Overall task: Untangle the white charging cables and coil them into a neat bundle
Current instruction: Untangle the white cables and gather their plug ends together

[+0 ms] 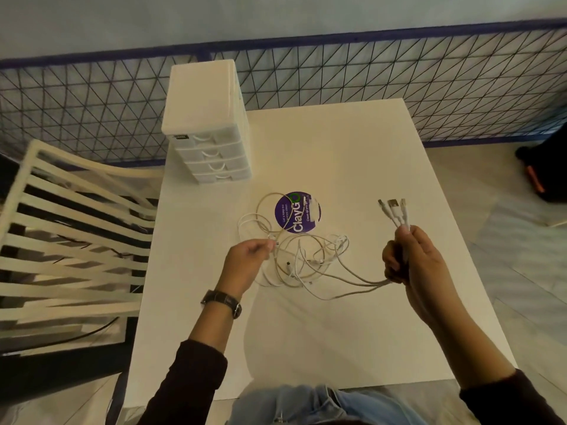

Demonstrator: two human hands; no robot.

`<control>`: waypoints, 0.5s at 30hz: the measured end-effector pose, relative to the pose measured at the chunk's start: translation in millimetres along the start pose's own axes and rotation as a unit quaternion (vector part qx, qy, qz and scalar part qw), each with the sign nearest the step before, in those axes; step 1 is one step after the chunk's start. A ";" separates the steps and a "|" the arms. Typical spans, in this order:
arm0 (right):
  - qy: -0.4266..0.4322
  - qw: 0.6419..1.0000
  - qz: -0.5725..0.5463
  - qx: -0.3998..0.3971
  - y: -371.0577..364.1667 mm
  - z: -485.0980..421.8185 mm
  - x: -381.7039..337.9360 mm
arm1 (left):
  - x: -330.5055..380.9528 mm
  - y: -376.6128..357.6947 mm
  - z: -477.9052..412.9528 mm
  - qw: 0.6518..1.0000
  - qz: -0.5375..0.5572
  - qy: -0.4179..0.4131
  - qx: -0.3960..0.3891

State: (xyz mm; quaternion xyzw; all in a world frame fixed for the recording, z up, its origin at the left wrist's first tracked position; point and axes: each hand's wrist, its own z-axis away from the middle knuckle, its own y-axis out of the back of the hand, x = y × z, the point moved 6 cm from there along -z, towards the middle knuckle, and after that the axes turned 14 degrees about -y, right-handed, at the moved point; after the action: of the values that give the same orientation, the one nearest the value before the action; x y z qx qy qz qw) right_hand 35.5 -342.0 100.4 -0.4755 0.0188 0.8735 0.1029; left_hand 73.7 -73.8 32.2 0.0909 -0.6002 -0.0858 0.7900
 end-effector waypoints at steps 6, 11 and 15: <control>0.015 0.999 0.003 -0.051 5.4 6.2 8.5 | -25.8 -13.9 4.4 0.999 0.010 0.036 -0.014; -0.007 1.000 0.010 -0.007 11.1 7.2 13.6 | -2.3 -28.0 -9.7 0.999 -0.026 -0.043 -0.006; -0.028 0.997 0.057 0.042 15.3 9.5 18.3 | 26.6 -50.7 -41.1 0.990 -0.082 -0.113 -0.002</control>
State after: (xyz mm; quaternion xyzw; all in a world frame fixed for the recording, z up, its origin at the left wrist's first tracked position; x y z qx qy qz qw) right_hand 15.0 -352.8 89.3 -0.4443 0.0802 0.8893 0.0732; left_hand 119.0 -127.7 33.7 0.1281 -0.6762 -0.1617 0.7072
